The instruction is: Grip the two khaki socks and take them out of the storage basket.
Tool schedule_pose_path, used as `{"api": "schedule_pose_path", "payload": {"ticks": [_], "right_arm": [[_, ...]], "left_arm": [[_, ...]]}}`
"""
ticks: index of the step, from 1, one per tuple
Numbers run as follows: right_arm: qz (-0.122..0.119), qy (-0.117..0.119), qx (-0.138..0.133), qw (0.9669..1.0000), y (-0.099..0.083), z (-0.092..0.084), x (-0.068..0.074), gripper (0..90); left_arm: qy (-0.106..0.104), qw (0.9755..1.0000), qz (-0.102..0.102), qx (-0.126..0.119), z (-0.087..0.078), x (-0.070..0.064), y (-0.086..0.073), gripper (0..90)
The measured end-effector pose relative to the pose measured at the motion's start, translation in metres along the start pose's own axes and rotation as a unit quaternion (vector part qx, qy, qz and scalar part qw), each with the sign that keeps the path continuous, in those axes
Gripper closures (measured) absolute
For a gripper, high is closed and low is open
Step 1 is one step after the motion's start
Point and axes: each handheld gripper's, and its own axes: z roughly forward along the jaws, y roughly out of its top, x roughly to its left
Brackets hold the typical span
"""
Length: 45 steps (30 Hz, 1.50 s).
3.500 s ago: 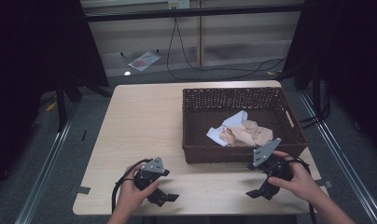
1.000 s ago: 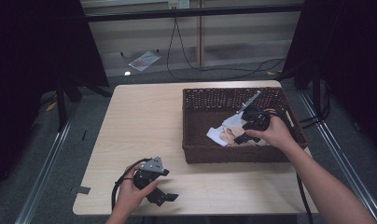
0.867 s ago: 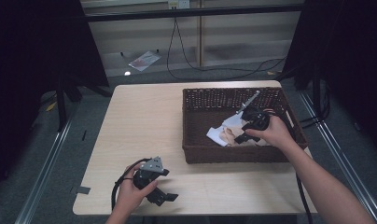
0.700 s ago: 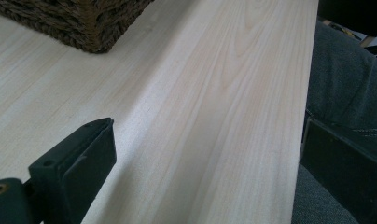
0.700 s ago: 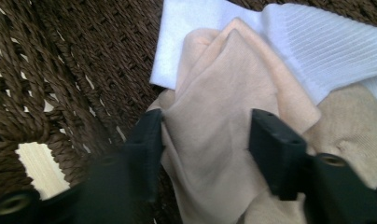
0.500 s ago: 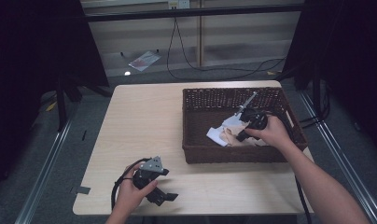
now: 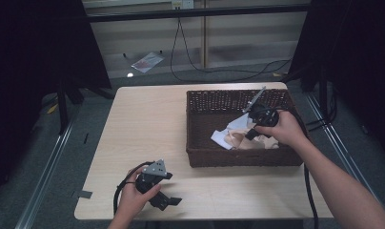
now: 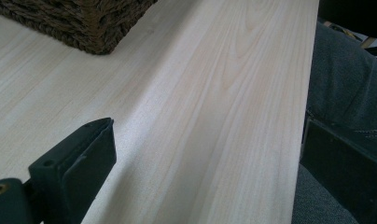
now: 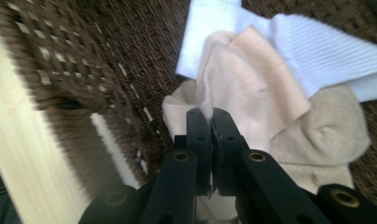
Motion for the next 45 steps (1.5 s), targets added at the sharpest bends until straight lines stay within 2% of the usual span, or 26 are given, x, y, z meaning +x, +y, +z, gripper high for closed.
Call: {"api": "schedule_pose_path", "payload": {"ticks": [12, 18, 23, 24, 26, 28, 34, 37, 40, 45], "right_arm": [[-0.001, 0.001, -0.010, 1.0000, 0.004, -0.049, 0.001, 88.0], [0.004, 0.005, -0.028, 0.9996, 0.006, -0.071, 0.001, 87.9], [-0.003, 0.008, -0.031, 0.9995, 0.007, -0.083, 0.004, 87.9], [-0.004, 0.008, -0.032, 0.9995, 0.007, -0.086, 0.005, 87.9], [-0.003, 0.010, -0.028, 0.9995, 0.006, -0.090, 0.007, 87.9], [-0.004, 0.011, -0.031, 0.9995, 0.006, -0.094, 0.008, 87.9], [-0.013, 0.018, -0.043, 0.9988, 0.003, -0.109, 0.014, 87.8], [-0.018, 0.022, -0.052, 0.9983, 0.001, -0.117, 0.017, 87.8], [-0.021, 0.032, -0.059, 0.9975, 0.000, -0.124, 0.020, 87.8], [-0.036, 0.036, -0.065, 0.9966, -0.002, -0.135, 0.028, 87.7]], "left_arm": [[-0.001, 1.0000, -0.004, -0.005, 0.002, 0.000, -0.001, 3.1], [-0.003, 0.9999, -0.005, -0.009, 0.002, 0.000, -0.001, 3.1], [-0.003, 1.0000, -0.004, -0.008, 0.003, 0.000, -0.001, 3.1], [0.003, 1.0000, -0.004, -0.004, 0.002, -0.001, 0.000, 3.1], [-0.003, 0.9999, -0.005, -0.009, 0.002, 0.000, -0.001, 3.1], [-0.001, 1.0000, -0.004, -0.006, 0.001, 0.000, -0.001, 3.2], [-0.003, 0.9999, -0.005, -0.012, 0.003, -0.001, -0.001, 3.2], [-0.001, 1.0000, -0.001, -0.002, 0.001, 0.000, 0.000, 3.1], [0.001, 1.0000, -0.003, -0.002, 0.001, 0.000, 0.000, 3.1], [-0.002, 1.0000, -0.004, -0.005, 0.002, -0.001, 0.000, 3.1]]}}
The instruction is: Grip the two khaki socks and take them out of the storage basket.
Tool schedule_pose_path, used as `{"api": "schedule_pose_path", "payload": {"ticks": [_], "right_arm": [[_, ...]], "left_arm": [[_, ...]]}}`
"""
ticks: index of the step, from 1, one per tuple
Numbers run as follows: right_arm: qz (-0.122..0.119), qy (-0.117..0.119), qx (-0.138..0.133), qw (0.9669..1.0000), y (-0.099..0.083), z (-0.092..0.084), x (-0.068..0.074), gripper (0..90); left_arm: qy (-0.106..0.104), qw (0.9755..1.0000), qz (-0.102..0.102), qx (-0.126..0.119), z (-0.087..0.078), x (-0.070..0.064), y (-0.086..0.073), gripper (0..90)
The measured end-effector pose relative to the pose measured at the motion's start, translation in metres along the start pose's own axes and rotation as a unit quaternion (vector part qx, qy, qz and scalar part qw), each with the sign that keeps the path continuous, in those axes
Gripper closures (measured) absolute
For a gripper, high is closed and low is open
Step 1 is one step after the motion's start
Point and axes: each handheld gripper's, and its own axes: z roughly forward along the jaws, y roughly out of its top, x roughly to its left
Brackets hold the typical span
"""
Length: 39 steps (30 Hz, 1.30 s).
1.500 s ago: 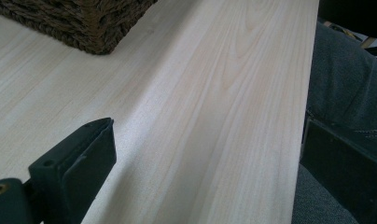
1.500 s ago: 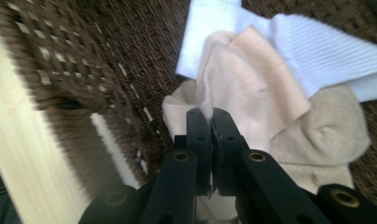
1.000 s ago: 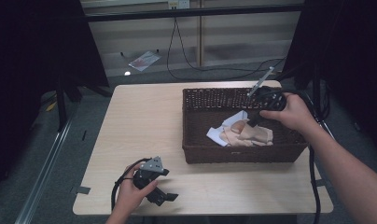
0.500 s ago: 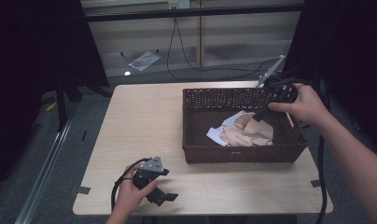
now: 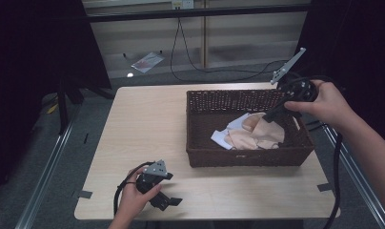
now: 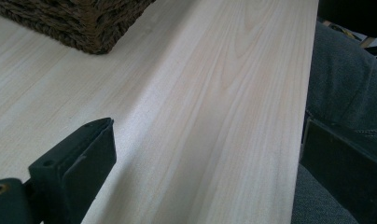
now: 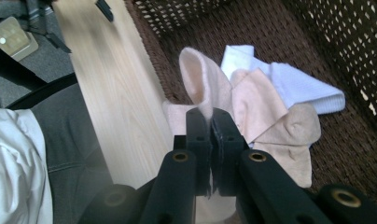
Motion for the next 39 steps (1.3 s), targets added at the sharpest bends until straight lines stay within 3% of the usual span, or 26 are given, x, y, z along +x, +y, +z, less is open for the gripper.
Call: {"api": "schedule_pose_path", "payload": {"ticks": [10, 17, 33, 39], "right_arm": [[-0.034, 0.035, -0.010, 0.9987, 0.001, -0.003, 0.018, 87.7], [-0.057, 0.057, -0.006, 0.9967, 0.001, 0.009, 0.031, 87.7], [-0.086, 0.098, 0.018, 0.9913, -0.004, 0.057, 0.055, 87.5], [-0.091, 0.099, 0.032, 0.9904, -0.008, 0.081, 0.059, 87.3]], "left_arm": [[-0.003, 1.0000, -0.001, 0.002, 0.001, 0.000, 0.000, 3.2], [-0.002, 1.0000, 0.001, 0.003, 0.001, 0.001, 0.000, 3.1], [-0.002, 1.0000, -0.002, -0.005, 0.000, 0.000, -0.001, 3.2], [0.000, 1.0000, -0.002, -0.003, 0.000, 0.000, 0.000, 3.1]]}}
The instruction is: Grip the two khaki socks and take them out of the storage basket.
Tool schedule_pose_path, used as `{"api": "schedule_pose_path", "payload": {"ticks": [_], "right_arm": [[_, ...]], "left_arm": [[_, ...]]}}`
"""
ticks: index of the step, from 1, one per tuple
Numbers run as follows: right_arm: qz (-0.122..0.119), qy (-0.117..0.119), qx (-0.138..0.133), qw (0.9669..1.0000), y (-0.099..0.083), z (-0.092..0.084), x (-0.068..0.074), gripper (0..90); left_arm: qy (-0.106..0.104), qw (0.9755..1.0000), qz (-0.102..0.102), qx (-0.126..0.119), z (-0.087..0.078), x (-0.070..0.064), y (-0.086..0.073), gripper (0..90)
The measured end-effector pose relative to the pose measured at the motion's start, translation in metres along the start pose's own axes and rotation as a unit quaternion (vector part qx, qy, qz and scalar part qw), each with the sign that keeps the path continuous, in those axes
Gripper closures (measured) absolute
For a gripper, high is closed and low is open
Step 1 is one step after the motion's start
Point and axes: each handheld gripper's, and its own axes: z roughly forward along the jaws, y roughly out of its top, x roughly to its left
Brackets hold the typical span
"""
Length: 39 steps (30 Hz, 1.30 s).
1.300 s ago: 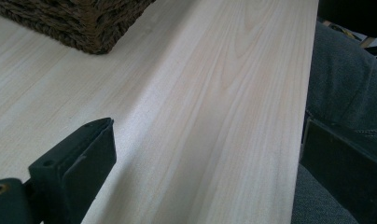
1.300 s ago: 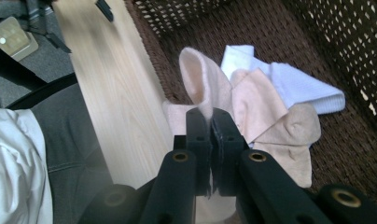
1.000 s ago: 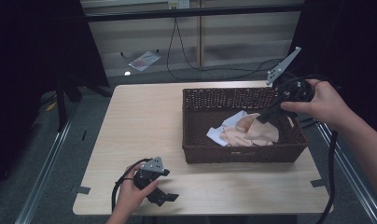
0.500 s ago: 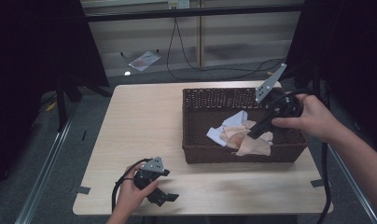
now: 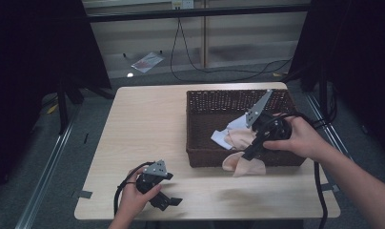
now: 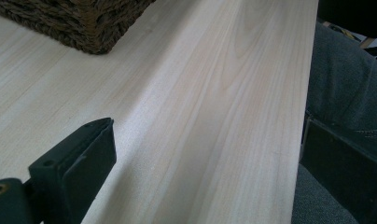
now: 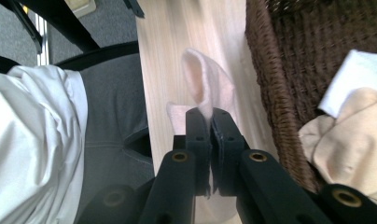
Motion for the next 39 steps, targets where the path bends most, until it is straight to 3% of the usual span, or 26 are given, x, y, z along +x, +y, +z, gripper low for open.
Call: {"api": "schedule_pose_path", "payload": {"ticks": [2, 10, 21, 29, 39], "right_arm": [[-0.002, 0.004, 0.004, 1.0000, -0.001, 0.008, -0.001, 87.4], [0.003, -0.021, 0.040, 0.9990, -0.005, 0.040, -0.002, 86.9], [0.001, -0.023, 0.066, 0.9976, -0.010, 0.074, -0.005, 85.8], [0.006, -0.027, 0.068, 0.9973, -0.013, 0.078, -0.006, 82.9], [0.010, -0.026, 0.057, 0.9980, -0.013, 0.069, -0.003, 65.5]], "left_arm": [[0.000, 1.0000, 0.000, 0.000, 0.000, 0.000, 0.000, 3.1], [-0.001, 1.0000, 0.004, 0.004, -0.001, 0.000, 0.000, 3.1], [-0.001, 1.0000, 0.005, 0.006, -0.002, 0.000, 0.001, 3.1], [-0.001, 1.0000, 0.006, 0.004, -0.002, 0.000, 0.001, 3.2], [0.000, 1.0000, 0.005, 0.008, -0.002, 0.000, 0.001, 3.1]]}}
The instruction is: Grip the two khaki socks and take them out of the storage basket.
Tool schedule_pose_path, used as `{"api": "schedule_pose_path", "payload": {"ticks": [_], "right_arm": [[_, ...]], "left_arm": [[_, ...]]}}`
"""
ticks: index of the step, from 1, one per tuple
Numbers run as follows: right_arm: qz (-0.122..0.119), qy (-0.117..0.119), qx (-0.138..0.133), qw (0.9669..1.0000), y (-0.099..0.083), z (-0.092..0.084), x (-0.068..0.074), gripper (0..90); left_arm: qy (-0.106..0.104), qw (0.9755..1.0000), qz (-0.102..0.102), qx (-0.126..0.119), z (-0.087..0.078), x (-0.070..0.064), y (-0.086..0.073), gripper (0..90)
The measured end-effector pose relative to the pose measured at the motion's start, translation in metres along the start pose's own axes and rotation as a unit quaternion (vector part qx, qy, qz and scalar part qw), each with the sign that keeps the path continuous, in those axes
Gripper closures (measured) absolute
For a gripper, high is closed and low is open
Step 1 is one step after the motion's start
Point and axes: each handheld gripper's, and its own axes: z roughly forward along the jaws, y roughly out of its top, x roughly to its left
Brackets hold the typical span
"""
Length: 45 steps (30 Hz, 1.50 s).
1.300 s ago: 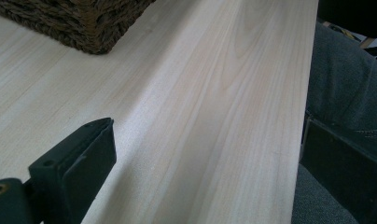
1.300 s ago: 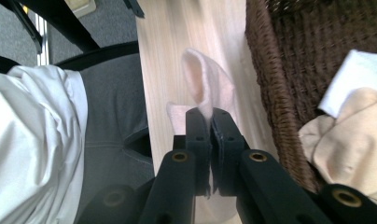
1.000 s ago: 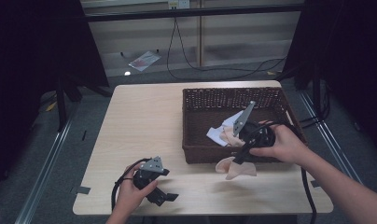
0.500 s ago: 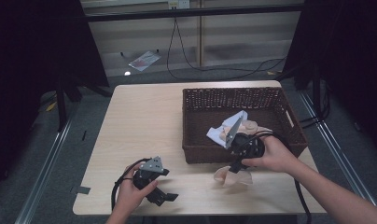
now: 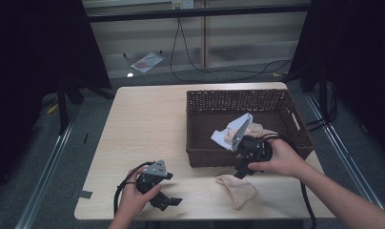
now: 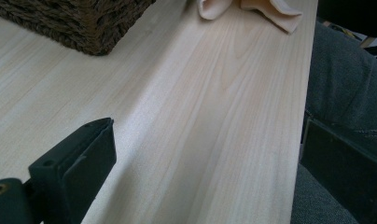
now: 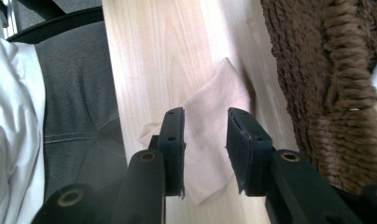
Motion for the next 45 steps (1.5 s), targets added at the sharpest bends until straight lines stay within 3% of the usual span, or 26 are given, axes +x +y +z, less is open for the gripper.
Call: {"api": "schedule_pose_path", "payload": {"ticks": [9, 16, 22, 31, 41, 45], "right_arm": [[0.005, 0.004, -0.043, 0.9991, 0.005, -0.038, -0.003, 53.1], [0.021, -0.014, -0.040, 0.9989, 0.008, -0.065, -0.008, 40.1], [0.035, -0.031, -0.040, 0.9981, 0.007, -0.081, -0.016, 34.5], [0.059, -0.055, -0.038, 0.9960, 0.004, -0.080, -0.035, 26.4], [0.095, -0.078, -0.018, 0.9923, 0.000, -0.061, -0.063, 17.4], [0.119, -0.088, -0.015, 0.9889, -0.005, -0.050, -0.080, 14.1]], "left_arm": [[-0.001, 1.0000, 0.000, -0.007, 0.002, 0.000, -0.001, 3.1], [-0.001, 1.0000, -0.004, -0.009, 0.002, 0.000, -0.001, 3.2], [-0.001, 1.0000, -0.001, -0.003, 0.002, 0.000, 0.000, 3.2], [-0.001, 1.0000, -0.001, 0.000, 0.002, 0.001, 0.000, 3.1], [-0.001, 0.9999, -0.004, -0.011, 0.001, 0.001, -0.001, 3.1], [0.000, 1.0000, 0.001, -0.003, 0.000, 0.001, -0.001, 3.2]]}}
